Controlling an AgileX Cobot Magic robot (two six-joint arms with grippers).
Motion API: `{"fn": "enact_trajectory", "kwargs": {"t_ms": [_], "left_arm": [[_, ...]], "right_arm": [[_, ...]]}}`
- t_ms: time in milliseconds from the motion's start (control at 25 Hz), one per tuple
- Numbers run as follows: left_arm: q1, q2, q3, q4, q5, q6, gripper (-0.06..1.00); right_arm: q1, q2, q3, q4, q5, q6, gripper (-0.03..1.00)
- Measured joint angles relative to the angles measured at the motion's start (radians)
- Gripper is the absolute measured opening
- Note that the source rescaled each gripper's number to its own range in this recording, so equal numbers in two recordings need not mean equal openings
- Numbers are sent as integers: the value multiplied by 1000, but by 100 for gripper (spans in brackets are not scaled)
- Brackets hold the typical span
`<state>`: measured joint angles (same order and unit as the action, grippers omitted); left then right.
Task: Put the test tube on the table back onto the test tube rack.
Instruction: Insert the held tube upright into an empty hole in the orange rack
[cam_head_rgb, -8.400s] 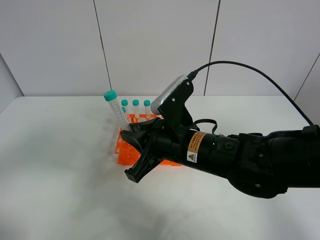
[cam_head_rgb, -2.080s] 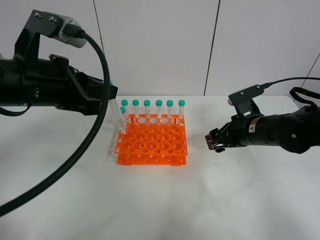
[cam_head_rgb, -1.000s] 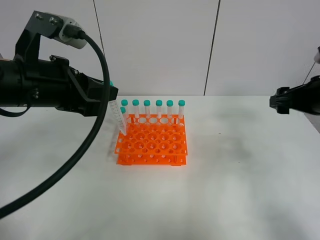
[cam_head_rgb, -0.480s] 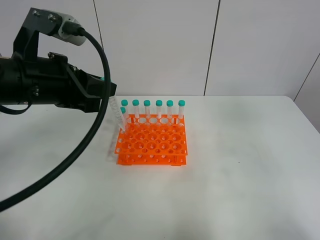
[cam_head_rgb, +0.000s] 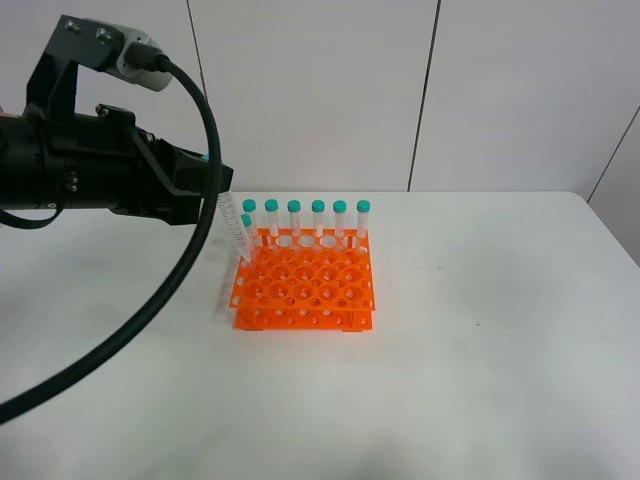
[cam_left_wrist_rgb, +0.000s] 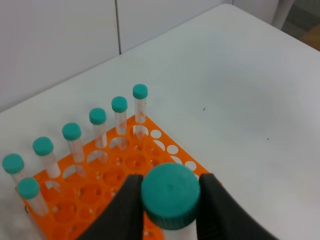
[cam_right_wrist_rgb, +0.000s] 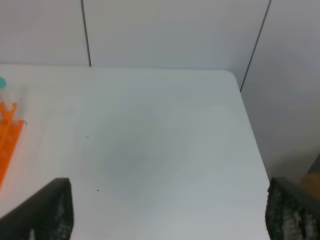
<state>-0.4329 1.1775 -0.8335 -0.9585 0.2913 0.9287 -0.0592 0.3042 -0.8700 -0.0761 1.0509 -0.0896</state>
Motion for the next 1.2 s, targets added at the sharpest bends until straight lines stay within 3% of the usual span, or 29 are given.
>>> {"fn": "enact_trajectory", "kwargs": {"t_ms": [400, 640, 1000, 1200], "left_arm": [[0, 0, 0, 0, 0, 0, 0], [0, 0, 0, 0, 0, 0, 0], [0, 0, 0, 0, 1, 0, 0], [0, 0, 0, 0, 1, 0, 0]], "right_arm": [[0, -276, -2, 19, 163, -28, 97], [0, -312, 20, 62, 163, -22, 97], [0, -312, 273, 124, 158, -35, 97], [0, -312, 337, 123, 96, -18, 96]]}}
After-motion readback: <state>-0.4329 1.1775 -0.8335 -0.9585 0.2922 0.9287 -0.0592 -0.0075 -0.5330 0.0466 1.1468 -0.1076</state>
